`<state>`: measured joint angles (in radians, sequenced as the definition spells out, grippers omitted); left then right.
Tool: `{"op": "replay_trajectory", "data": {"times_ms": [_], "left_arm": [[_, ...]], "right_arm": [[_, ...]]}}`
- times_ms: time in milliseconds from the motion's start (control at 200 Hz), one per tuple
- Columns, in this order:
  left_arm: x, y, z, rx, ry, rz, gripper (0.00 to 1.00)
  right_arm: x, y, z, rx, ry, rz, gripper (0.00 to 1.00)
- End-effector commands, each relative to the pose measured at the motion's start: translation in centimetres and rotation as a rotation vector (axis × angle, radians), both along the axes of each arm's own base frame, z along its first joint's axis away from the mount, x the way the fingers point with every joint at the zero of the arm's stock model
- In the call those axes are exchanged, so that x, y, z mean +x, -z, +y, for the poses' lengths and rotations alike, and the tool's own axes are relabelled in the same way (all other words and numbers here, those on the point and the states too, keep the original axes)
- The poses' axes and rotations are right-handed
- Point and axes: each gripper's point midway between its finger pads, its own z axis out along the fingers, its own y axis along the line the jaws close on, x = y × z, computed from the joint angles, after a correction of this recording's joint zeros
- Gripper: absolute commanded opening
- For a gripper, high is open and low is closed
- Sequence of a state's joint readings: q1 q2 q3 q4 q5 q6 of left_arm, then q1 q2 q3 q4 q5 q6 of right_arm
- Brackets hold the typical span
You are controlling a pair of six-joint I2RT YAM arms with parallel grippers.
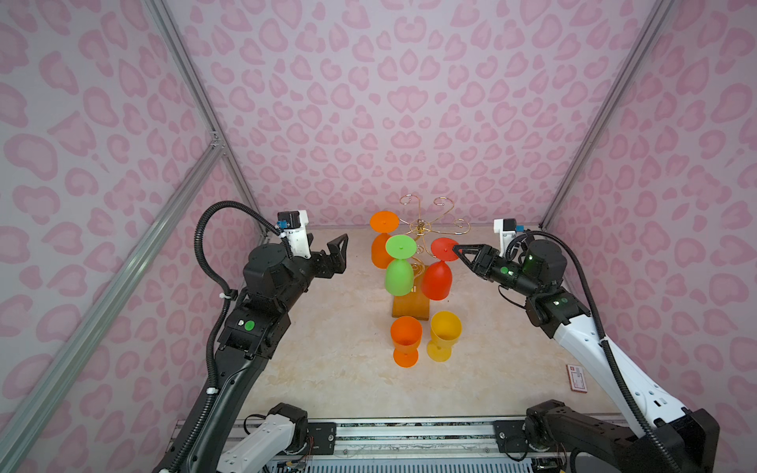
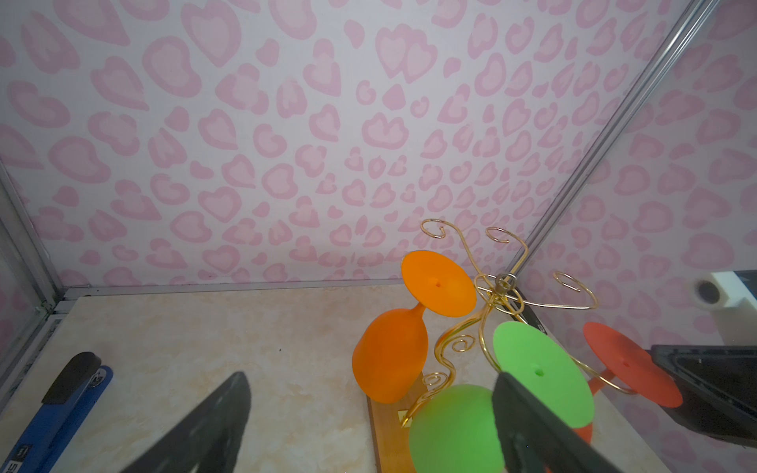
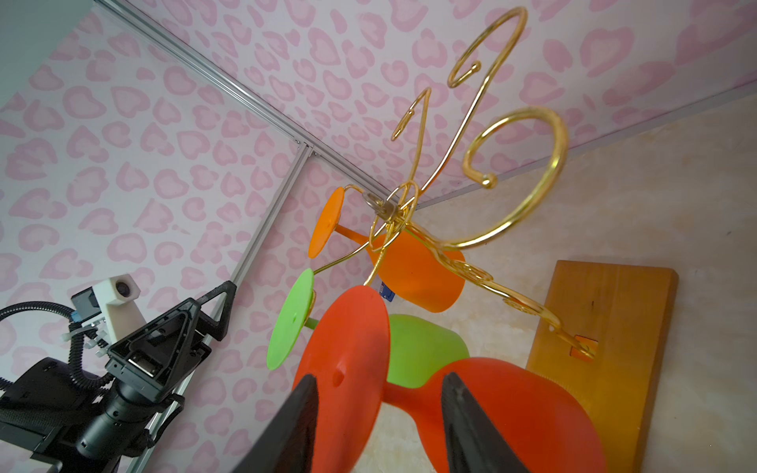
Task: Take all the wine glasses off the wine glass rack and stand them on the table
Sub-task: 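Reach the right gripper to the red glass base on the rack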
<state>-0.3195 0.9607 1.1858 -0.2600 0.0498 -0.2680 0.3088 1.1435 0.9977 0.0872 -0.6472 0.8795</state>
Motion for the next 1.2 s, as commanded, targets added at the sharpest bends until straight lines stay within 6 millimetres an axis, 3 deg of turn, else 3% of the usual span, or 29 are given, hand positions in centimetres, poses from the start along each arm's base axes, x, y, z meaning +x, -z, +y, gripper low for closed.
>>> {"op": "replay_trajectory", "data": {"times_ms": [0, 250, 355, 865, 1000, 1195], "left_arm": [[0.1, -1.0, -0.4, -0.025, 0.026, -0.039, 0.94], [-0.1, -0.9, -0.2, -0.018, 0.023, -0.04, 0.94], [-0.1, -0.9, -0.2, -0.016, 0.023, -0.04, 0.94], [0.2, -0.5, -0.3, -0.013, 0.03, -0.028, 0.93], [0.2, -0.4, -0.2, -0.008, 0.029, -0.027, 0.93], [0.0, -0.3, -0.1, -0.002, 0.029, -0.024, 0.93]], "right_arm": [[0.3, -1.1, 0.2, 0.015, 0.002, -0.038, 0.48], [0.5, -0.9, 0.6, 0.021, -0.005, -0.028, 0.38], [0.6, -1.0, 0.6, 0.021, -0.003, -0.025, 0.27], [0.5, -1.9, 0.7, 0.047, -0.011, -0.006, 0.05], [0.6, -1.8, 0.8, 0.071, -0.017, 0.019, 0.0], [0.9, -2.2, 0.4, 0.16, -0.024, 0.057, 0.0]]}}
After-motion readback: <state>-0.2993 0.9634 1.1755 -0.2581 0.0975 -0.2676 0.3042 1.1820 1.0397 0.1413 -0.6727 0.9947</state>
